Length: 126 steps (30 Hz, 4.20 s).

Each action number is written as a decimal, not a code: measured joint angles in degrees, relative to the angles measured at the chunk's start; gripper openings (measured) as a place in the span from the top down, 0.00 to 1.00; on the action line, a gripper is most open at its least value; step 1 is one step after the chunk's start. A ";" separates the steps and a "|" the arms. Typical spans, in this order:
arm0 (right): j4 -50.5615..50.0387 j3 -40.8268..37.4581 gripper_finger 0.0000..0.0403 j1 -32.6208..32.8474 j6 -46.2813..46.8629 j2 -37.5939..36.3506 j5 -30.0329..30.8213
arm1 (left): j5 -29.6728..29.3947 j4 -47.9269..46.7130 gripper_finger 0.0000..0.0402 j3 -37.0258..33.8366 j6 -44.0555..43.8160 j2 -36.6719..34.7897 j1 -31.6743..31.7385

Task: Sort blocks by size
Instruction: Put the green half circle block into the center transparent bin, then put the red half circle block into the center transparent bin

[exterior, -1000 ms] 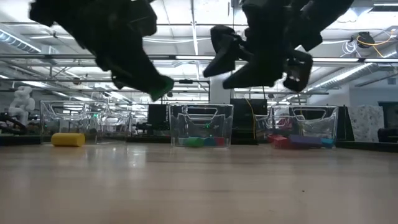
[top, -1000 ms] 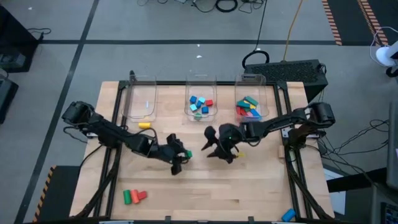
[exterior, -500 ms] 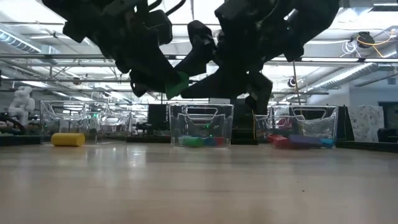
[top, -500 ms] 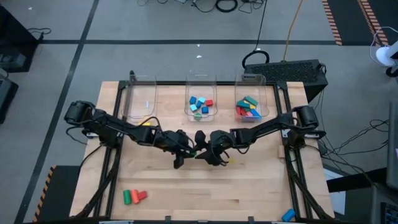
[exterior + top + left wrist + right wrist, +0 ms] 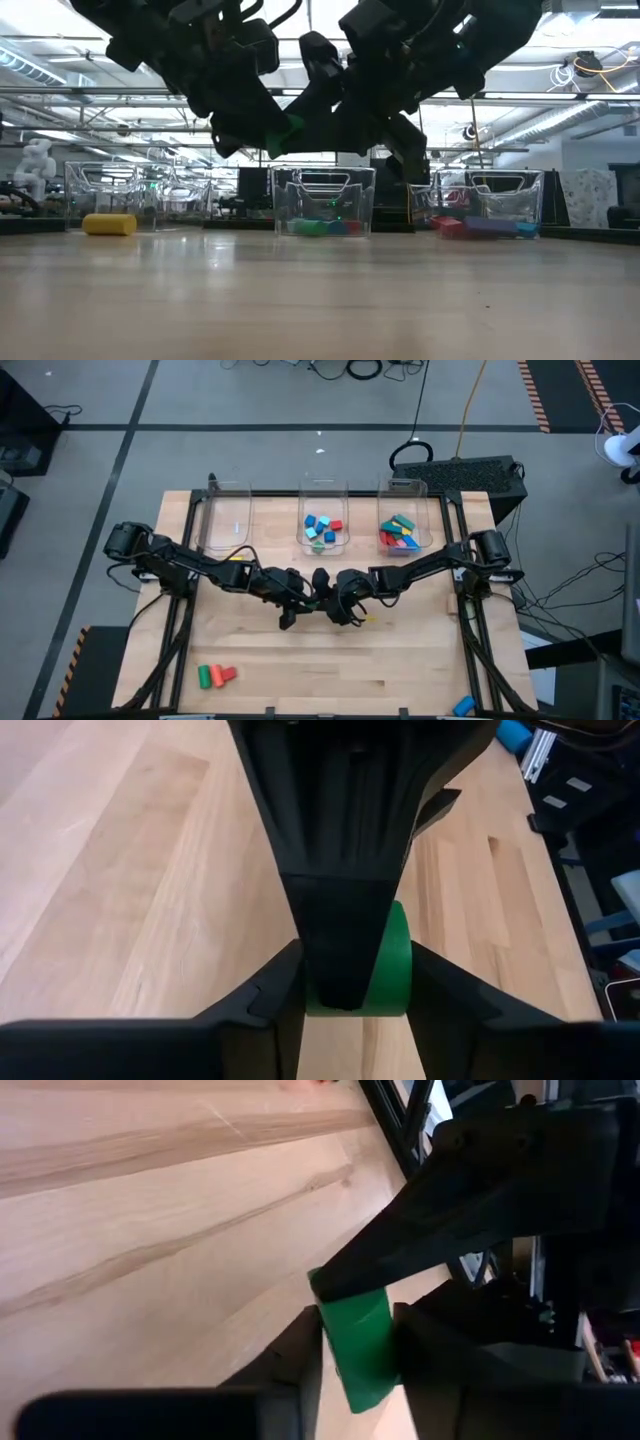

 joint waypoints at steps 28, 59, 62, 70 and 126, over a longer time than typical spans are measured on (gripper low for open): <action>-4.37 1.55 0.85 -16.89 27.47 -10.88 18.55 | -9.45 -32.89 0.55 2.70 -13.85 -17.92 -2.14; -47.83 37.79 0.81 -37.27 44.02 18.05 -6.91 | -16.85 -50.72 0.55 2.53 -28.58 -11.81 -16.11; -47.70 37.79 0.77 -37.27 44.01 18.05 -6.85 | -18.32 -51.62 0.55 2.36 -28.57 -11.78 -16.16; -47.90 37.79 0.62 -37.27 45.07 18.05 -6.56 | -18.84 -51.43 0.55 2.45 -28.55 -11.67 -16.15; -35.74 15.76 0.65 -14.48 46.93 -4.20 -6.70 | 6.16 -42.79 0.55 13.88 -60.11 10.38 -41.93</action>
